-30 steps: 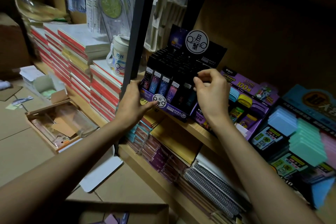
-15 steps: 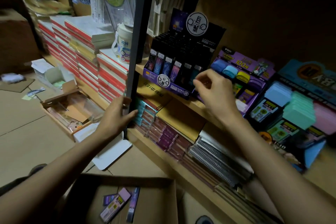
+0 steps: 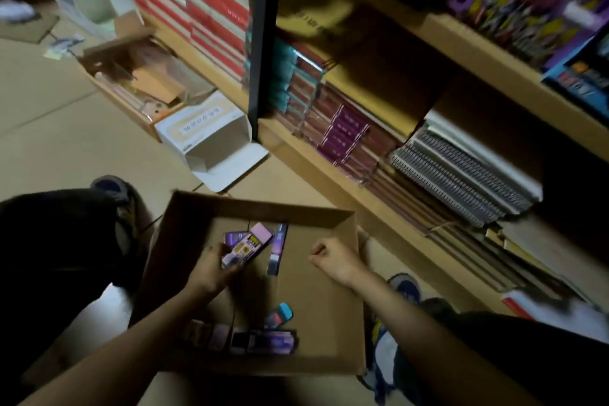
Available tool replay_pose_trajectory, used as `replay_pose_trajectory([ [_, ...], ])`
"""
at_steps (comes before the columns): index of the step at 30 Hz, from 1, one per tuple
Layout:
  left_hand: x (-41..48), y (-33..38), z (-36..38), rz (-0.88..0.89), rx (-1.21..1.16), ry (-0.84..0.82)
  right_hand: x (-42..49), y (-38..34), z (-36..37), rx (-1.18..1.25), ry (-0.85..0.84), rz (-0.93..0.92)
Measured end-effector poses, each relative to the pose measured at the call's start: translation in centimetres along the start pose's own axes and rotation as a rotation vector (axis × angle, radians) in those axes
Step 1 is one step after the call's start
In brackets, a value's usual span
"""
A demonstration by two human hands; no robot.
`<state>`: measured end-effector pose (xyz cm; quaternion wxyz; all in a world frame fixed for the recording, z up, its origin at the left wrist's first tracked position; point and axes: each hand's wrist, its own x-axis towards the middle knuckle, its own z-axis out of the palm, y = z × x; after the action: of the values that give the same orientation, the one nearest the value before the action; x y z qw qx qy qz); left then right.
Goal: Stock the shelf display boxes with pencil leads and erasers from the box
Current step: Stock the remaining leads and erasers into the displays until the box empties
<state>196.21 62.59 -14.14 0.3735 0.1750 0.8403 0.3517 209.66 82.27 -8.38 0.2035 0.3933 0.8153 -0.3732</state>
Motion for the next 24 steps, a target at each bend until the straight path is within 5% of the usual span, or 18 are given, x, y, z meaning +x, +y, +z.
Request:
replay_pose_trajectory([
  [4, 1.3, -2.6, 1.5, -0.064, 0.155, 0.031, 3.1, 2.0, 6.4, 0.099, -0.025, 0.153],
  [9, 5.9, -2.0, 1.6, 0.142, 0.402, 0.088, 7.0, 1.6, 10.2, 0.259, 0.139, 0.248],
  [13, 8.5, -1.9, 2.8, 0.096, 0.581, 0.015, 9.2, 0.3, 11.6, 0.214, 0.301, 0.244],
  [21, 7.9, -2.6, 5.3, 0.021, 0.546, -0.037, 10.5, -2.2, 13.1, -0.027, 0.384, 0.372],
  [24, 7.3, -2.3, 5.3, -0.015, 0.469, -0.070, 10.8, -2.2, 12.1, 0.171, 0.273, 0.396],
])
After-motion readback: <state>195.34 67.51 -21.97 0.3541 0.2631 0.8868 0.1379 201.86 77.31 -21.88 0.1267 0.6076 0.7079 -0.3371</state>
